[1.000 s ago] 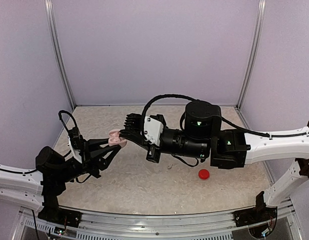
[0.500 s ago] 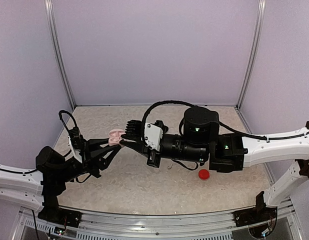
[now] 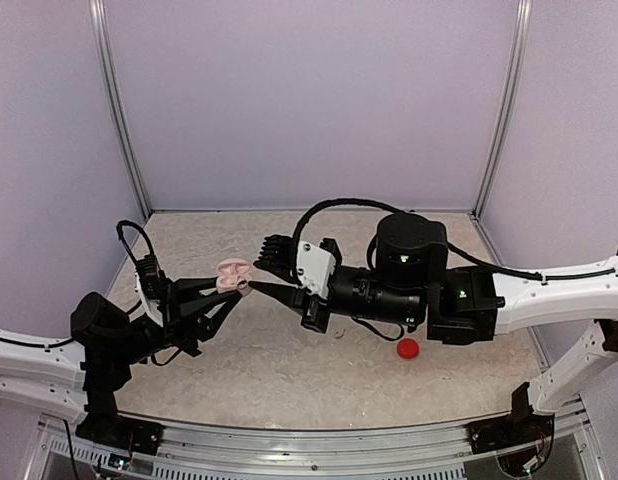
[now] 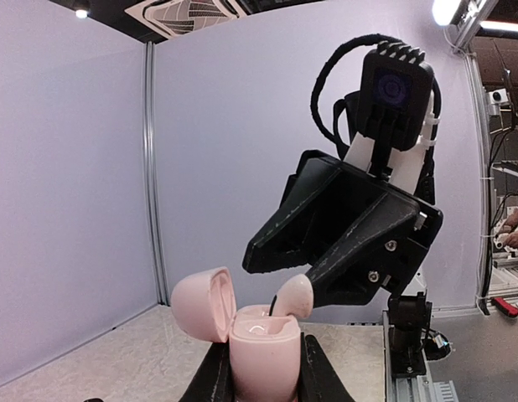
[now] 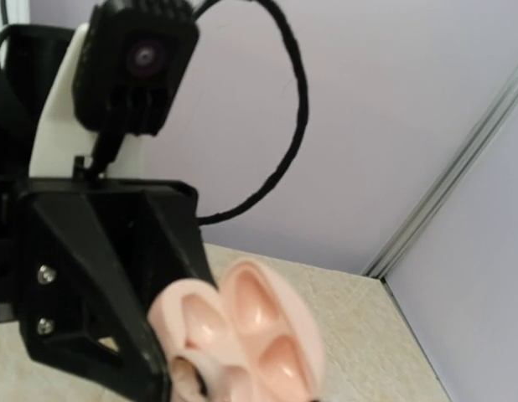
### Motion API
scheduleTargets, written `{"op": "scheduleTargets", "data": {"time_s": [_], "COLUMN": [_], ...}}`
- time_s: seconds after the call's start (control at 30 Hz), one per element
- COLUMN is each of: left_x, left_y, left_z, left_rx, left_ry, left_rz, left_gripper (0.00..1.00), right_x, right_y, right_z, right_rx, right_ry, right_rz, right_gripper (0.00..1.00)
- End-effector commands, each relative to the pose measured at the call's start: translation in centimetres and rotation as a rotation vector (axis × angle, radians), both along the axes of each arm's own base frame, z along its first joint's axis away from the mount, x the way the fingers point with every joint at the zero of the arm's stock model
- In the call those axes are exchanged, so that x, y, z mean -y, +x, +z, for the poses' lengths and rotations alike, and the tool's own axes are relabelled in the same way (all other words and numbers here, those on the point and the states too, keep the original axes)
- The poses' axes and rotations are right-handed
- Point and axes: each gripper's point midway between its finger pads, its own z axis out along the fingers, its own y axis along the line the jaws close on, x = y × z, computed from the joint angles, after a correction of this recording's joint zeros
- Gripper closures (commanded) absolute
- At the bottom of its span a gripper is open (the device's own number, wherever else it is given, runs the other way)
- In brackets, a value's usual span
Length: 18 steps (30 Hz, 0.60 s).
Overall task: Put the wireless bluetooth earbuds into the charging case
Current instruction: Insert the right earbud into the right side groove of the charging case, then adjust the right earbud in the right side groove of the charging case.
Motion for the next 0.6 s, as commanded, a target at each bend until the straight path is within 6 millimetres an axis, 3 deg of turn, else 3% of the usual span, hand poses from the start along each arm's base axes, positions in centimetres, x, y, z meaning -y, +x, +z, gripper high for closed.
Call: {"op": "scheduleTargets", "data": {"time_s": [0.0, 0.23, 0.3, 0.47, 0.57], "left_x": [-0.3, -0.8, -0.9, -0.7, -0.7], "left_y": [-0.3, 1.6, 1.9, 1.9, 1.7], "left_z": [2.3, 2.4, 2.3, 2.2, 2.2], "left_rx": [0.036, -0.008, -0.017, -0.017, -0.012], "left_ry": [-0.052, -0.061, -0.063, -0.060, -0.058], "left_rz": [-0.009, 0.095, 0.113, 0.109, 0.103], "left_gripper": [0.96, 0.96, 0.97, 0.96, 0.96], "right_x": [0.8, 0.8, 0.5, -0.5, -0.7], "right_y": [-0.5, -1.1, -0.8, -0.1, 0.4], "right_z": [1.5, 3.1, 3.3, 2.9, 2.9], "right_rx": [-0.011, -0.086, -0.105, -0.137, -0.149], "right_ry": [0.038, 0.093, 0.112, 0.120, 0.133], "right_rz": [-0.003, 0.026, 0.003, -0.045, -0.075], "right_gripper": [0.73, 0.56, 0.45, 0.06, 0.00]}}
